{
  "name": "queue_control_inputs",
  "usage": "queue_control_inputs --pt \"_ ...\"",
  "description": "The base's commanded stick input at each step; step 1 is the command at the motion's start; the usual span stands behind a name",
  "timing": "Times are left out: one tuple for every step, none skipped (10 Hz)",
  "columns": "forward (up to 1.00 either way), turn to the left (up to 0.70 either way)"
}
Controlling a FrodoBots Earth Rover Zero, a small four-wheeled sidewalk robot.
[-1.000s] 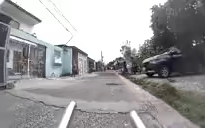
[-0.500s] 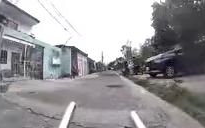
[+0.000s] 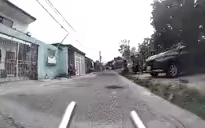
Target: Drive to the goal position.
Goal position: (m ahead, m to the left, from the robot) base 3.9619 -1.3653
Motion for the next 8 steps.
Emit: queue_control_inputs --pt "0.70 0.00" --pt "0.70 0.00" --pt "0.70 0.00" --pt "0.70 0.00" --pt "0.70 0.00" --pt "0.70 0.00" --pt "0.70 0.00" --pt "0.70 0.00"
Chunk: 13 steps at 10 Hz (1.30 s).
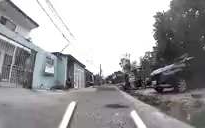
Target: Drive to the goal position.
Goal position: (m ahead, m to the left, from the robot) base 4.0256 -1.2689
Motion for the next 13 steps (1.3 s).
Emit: queue_control_inputs --pt "0.70 0.00" --pt "0.70 0.00" --pt "0.70 0.00" --pt "0.70 0.00" --pt "0.70 0.00" --pt "0.70 0.00" --pt "0.70 0.00" --pt "0.70 0.00" --pt "0.70 0.00" --pt "0.70 0.00" --pt "0.70 0.00" --pt "0.70 0.00" --pt "0.70 -0.11"
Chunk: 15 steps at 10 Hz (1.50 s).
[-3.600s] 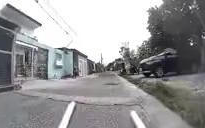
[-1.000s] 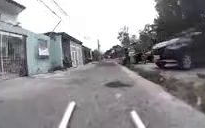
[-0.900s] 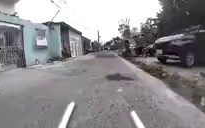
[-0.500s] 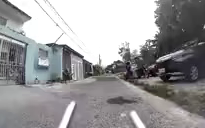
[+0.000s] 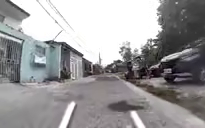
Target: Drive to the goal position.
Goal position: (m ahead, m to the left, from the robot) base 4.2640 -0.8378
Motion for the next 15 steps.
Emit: queue_control_inputs --pt "0.70 -0.25" --pt "0.70 -0.29" --pt "0.70 -0.11" --pt "0.70 0.00" --pt "0.70 0.00" --pt "0.70 0.00" --pt "0.70 0.00" --pt "0.70 0.00" --pt "0.70 0.00" --pt "0.70 0.00" --pt "0.70 0.00" --pt "0.70 0.00" --pt "0.70 0.00" --pt "0.70 0.00" --pt "0.70 0.00"
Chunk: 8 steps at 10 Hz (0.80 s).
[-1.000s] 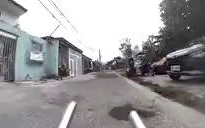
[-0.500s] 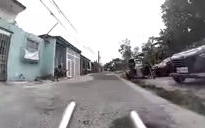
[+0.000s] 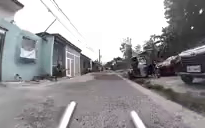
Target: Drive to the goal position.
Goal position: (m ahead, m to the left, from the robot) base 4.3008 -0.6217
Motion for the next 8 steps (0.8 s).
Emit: queue_control_inputs --pt "0.70 0.00" --pt "0.70 0.00" --pt "0.70 0.00" --pt "0.70 0.00" --pt "0.70 0.03" --pt "0.70 0.06" --pt "0.85 -0.34" --pt "0.85 -0.34"
